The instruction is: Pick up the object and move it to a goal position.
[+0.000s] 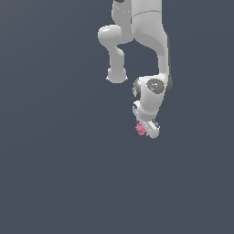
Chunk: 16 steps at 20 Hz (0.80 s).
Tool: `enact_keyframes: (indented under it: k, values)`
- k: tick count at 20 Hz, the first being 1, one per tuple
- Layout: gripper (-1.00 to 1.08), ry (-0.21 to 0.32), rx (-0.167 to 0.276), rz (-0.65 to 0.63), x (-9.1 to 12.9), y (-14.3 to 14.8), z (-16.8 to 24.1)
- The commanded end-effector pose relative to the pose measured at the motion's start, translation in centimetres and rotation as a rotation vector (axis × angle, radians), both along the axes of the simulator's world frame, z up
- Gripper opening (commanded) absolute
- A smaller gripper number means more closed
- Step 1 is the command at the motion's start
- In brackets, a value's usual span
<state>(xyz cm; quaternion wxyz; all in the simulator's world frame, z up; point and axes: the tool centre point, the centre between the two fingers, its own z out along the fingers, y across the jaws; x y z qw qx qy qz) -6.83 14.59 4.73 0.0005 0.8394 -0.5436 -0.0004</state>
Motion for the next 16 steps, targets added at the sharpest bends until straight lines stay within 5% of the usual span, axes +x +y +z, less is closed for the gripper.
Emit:
enact_keyframes:
  k: [1,3,4,16]
  values:
    - [1.0,-0.001,0.0,0.0,0.07,0.03,-0.52]
    - [1.0,-0.001,0.0,0.0,0.09,0.04,-0.62]
    - [-1.0,-0.001,0.0,0.0,0.09,0.04,-0.62]
    - [-1.0,-0.003,0.001,0.0,0.12,-0.02,-0.45]
